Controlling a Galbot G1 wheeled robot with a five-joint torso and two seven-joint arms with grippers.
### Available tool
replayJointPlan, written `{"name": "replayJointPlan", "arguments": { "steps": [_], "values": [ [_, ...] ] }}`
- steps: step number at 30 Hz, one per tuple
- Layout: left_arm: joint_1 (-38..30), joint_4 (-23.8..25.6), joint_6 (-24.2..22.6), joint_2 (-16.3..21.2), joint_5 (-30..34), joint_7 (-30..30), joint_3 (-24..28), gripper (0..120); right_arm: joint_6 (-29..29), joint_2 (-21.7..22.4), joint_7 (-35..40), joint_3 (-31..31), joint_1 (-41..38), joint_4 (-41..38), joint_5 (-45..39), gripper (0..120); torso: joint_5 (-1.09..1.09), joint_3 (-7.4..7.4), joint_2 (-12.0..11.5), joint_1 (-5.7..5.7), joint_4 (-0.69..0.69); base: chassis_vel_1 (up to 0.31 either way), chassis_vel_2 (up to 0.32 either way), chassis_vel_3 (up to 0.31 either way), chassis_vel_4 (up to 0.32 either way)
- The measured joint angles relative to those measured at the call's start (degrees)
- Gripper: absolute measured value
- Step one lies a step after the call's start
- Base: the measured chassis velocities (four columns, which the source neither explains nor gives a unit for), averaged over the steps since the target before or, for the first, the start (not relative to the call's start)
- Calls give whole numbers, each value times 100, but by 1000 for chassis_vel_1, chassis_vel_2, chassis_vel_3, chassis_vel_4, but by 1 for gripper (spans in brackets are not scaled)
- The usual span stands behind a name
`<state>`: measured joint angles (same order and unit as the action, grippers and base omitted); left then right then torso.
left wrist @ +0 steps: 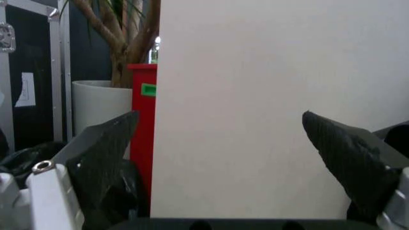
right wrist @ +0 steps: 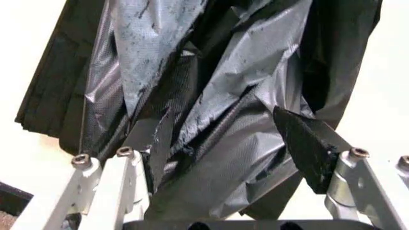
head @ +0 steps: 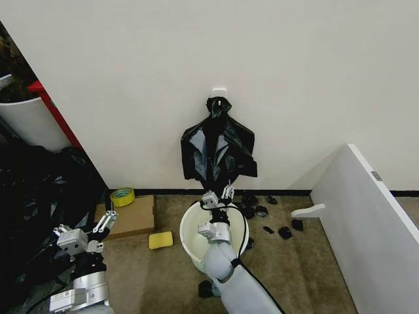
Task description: Place the garbage bag over the trash bin.
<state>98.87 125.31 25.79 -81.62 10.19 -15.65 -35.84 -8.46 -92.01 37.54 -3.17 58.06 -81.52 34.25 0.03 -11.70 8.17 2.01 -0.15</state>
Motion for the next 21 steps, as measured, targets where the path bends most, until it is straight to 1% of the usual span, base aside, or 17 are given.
{"name": "replayJointPlan", "arguments": {
  "steps": [3, 9, 10, 11, 12, 14, 15, 16, 17, 19, 21],
  "values": [
    [0, -3, 2, 6, 0, -2, -1, 100, -138, -19, 68, 5, -22, 51, 58, 59, 0, 0, 0, 0, 0, 0, 0, 0, 0],
    [-7, -15, 4, 31, 3, -13, -4, 100, -198, -21, 111, 111, -33, 115, 184, 59, 0, 0, 0, 0, 0, 0, 0, 0, 0],
    [-9, -19, 4, 36, 5, -18, -4, 100, -186, -21, 111, 131, -32, 119, 203, 57, 0, 0, 0, 0, 0, 0, 0, 0, 0],
    [-13, -26, 4, 41, 7, -23, -5, 100, -161, -21, 109, 149, -31, 119, 209, 53, 0, 0, 0, 0, 0, 0, 0, 0, 0],
    [-13, -26, 4, 41, 7, -23, -5, 100, -161, -21, 109, 149, -31, 119, 209, 53, 0, 0, 0, 0, 0, 0, 0, 0, 0],
    [-19, -33, 4, 47, 11, -26, -5, 100, -101, -20, 95, 185, -29, 119, 211, 47, 0, 0, 0, 0, 0, 0, 0, 0, 0],
    [-23, -34, 5, 53, 15, -27, -3, 100, -44, -19, 83, 210, -28, 119, 211, 41, 0, 0, 0, 0, 0, 0, 0, 0, 0],
    [-26, -34, 5, 57, 17, -27, -1, 100, -4, -19, 74, 225, -26, 119, 211, 41, 0, 0, 0, 0, 0, 0, 0, 0, 0],
    [-35, -36, 5, 79, 22, -27, 7, 100, 149, -18, 12, 268, -13, 81, 200, 27, 0, 0, 0, 0, 0, 0, 0, 0, 0],
    [-48, -43, 5, 101, 30, -27, 11, 100, 246, -18, -42, 287, -8, 47, 145, 21, 0, 0, 0, 0, 0, 0, 0, 0, 0],
    [-60, -54, 4, 118, 40, -27, 13, 100, 310, -5, -80, 304, -9, 32, 23, 11, 0, 0, 0, 0, 0, 0, 0, 0, 0]
  ]
}}
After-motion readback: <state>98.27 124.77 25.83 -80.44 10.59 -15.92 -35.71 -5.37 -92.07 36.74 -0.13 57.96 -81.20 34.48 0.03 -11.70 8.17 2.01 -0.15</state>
